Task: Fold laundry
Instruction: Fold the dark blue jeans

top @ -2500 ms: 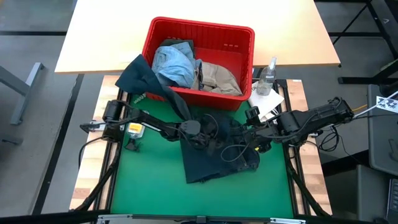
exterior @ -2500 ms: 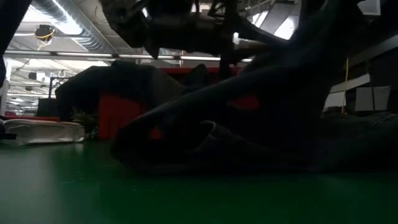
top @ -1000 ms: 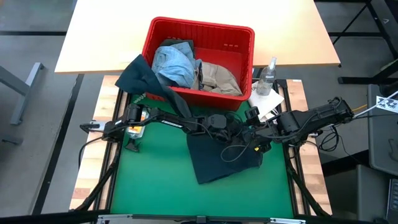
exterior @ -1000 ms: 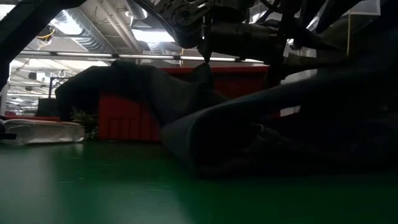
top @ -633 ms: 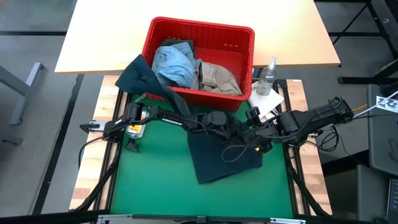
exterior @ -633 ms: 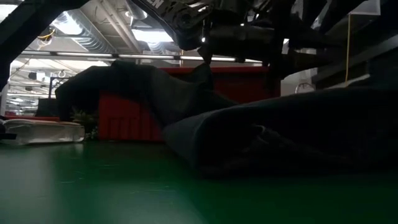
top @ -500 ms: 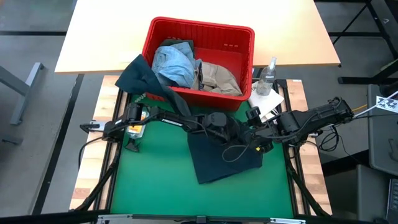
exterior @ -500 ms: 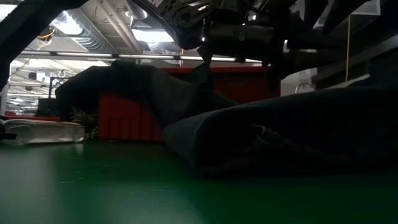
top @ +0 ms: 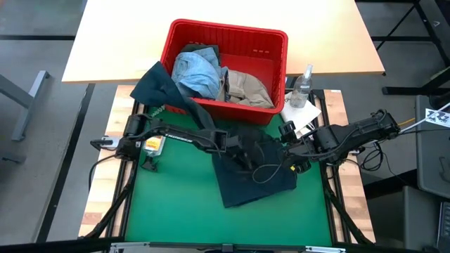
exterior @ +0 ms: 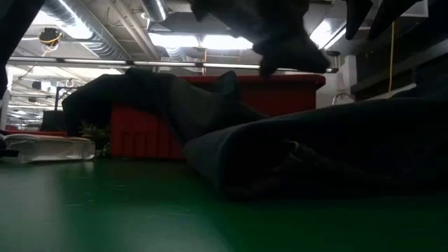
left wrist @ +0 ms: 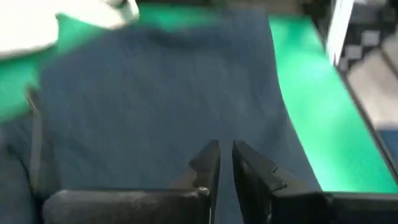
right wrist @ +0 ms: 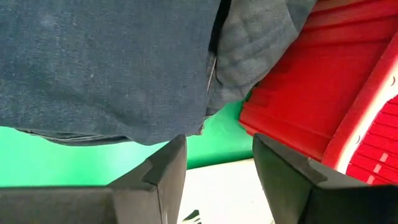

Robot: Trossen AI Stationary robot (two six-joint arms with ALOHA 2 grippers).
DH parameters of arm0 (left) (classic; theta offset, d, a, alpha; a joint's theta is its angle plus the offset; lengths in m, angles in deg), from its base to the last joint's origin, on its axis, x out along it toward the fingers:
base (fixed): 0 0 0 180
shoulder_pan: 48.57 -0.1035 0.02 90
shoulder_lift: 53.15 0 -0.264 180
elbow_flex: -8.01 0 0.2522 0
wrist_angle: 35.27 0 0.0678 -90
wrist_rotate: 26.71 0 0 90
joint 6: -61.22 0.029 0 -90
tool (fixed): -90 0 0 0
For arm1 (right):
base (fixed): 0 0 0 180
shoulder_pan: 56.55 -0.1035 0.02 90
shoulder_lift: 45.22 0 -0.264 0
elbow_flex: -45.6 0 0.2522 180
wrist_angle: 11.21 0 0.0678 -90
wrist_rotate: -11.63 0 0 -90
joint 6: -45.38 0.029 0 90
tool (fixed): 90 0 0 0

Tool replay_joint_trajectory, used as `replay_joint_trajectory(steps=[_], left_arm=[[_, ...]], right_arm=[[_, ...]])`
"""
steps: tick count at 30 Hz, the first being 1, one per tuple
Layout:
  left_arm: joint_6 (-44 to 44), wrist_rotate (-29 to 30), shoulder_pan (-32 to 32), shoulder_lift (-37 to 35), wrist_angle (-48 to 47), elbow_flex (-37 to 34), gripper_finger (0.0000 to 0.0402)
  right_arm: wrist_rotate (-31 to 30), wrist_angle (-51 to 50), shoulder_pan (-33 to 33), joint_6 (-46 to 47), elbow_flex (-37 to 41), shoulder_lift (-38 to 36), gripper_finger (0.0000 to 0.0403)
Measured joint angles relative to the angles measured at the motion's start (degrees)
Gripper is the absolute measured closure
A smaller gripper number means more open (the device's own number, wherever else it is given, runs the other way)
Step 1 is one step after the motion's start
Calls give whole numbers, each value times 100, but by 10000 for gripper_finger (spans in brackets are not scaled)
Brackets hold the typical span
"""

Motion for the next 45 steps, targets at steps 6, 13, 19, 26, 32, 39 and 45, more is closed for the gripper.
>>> replay_joint_trajectory(steps=[6,13,19,26,32,39,45], left_arm=[[-519,26,257,-37,-1228,0,373],[-873,51,250,-37,-2514,-2,385],[-603,404,408,11,-2841,-434,400],[-745,454,634,-18,-2904,-1309,400],[-772,305,882,-61,-3567,-1675,400],[-769,258,1064,-58,-4533,-1719,400],[-769,297,1120,-43,-4792,-1715,400]], right_arm=[[0,3,1,1,0,0,217],[-2,21,0,2,0,0,217],[1,97,0,2,0,0,217],[407,93,-4,311,-2,0,217],[496,99,-4,323,-2,0,217],[505,361,-4,854,239,7,217],[914,506,-258,1398,1022,9,217]])
